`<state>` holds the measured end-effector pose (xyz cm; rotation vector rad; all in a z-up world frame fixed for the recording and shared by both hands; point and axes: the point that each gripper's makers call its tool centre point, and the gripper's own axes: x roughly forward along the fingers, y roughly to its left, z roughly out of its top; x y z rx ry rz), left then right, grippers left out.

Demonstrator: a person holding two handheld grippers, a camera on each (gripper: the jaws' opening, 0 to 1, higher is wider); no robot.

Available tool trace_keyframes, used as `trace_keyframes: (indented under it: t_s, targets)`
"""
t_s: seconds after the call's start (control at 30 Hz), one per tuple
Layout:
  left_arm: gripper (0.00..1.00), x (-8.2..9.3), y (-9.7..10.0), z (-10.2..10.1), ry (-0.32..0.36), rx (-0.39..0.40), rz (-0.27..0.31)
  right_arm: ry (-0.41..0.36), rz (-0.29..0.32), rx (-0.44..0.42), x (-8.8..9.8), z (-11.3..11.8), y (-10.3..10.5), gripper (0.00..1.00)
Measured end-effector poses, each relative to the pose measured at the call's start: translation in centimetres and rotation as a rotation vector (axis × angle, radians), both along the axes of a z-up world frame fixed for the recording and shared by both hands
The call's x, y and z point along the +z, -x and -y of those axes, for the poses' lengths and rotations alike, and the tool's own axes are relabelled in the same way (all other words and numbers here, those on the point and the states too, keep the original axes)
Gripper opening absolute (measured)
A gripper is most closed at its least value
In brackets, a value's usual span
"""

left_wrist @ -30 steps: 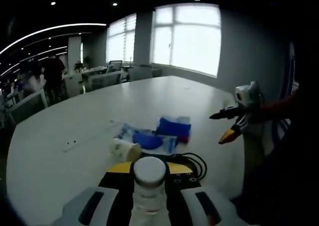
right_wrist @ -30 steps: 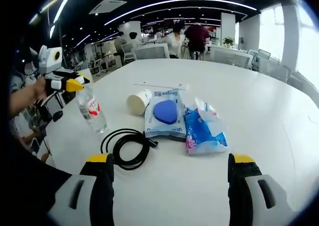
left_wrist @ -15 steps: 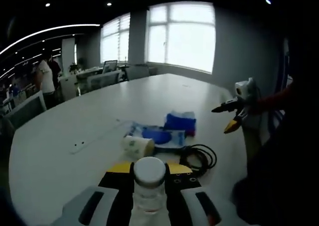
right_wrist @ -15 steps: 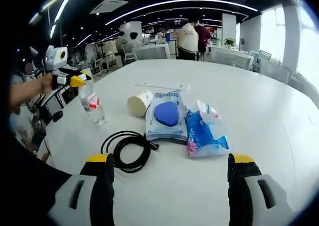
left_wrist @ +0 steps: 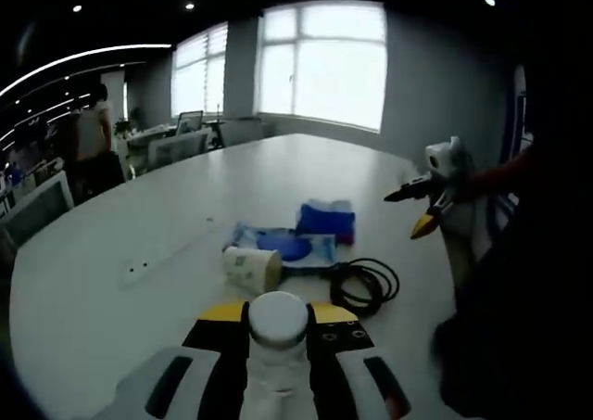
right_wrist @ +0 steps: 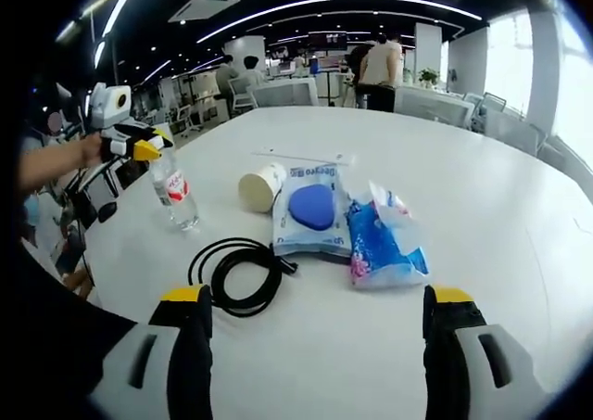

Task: Arrange the tabletop items into an orderly group along one side of the table until the central work area is clear of visible clutter.

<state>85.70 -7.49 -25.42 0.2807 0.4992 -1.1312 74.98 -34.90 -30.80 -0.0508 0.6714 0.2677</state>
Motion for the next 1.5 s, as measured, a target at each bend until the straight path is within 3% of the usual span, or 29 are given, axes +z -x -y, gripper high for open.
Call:
trace_keyframes:
  t_s: [0.23,0.77,0.9,1.1,1.23,1.33,1.5]
  targets:
    - [0.22,-0.1,0.4,0.2,0.021,-0.063,0.015,-0.014,0.006,0.004,0.4,0.0,-0.3,0.91]
    - [0.23,0.0,0.7,0.2,0.040,-0.104,0.000,-0.013,0.030,0.025,1.0,-0.1,-0.2,0.91]
    - [0.24,0.1,0.6,0.1,0.045,-0.087,-0.017,-0.016,0.042,0.030,1.4,-0.1,-0.3,0.91]
    - [0.40,1.0,0.6,-0.5,0.066,-0.021,-0.014,-0.017,0.075,0.092,2.7,-1.0,-0.8,0.91]
    - [0.40,1.6,1.0,-1.0,0.095,-0.002,-0.006,-0.024,0.096,0.123,3.6,-1.6,-1.5,0.91]
    - [0.50,1.8,1.1,-1.5,0.104,0.036,0.005,-0.046,0.109,0.134,4.3,-2.3,-2.1,0.92]
    - [0.53,1.9,2.4,-2.1,0.123,0.076,-0.031,-0.066,0.138,0.185,5.2,-3.4,-2.8,0.94]
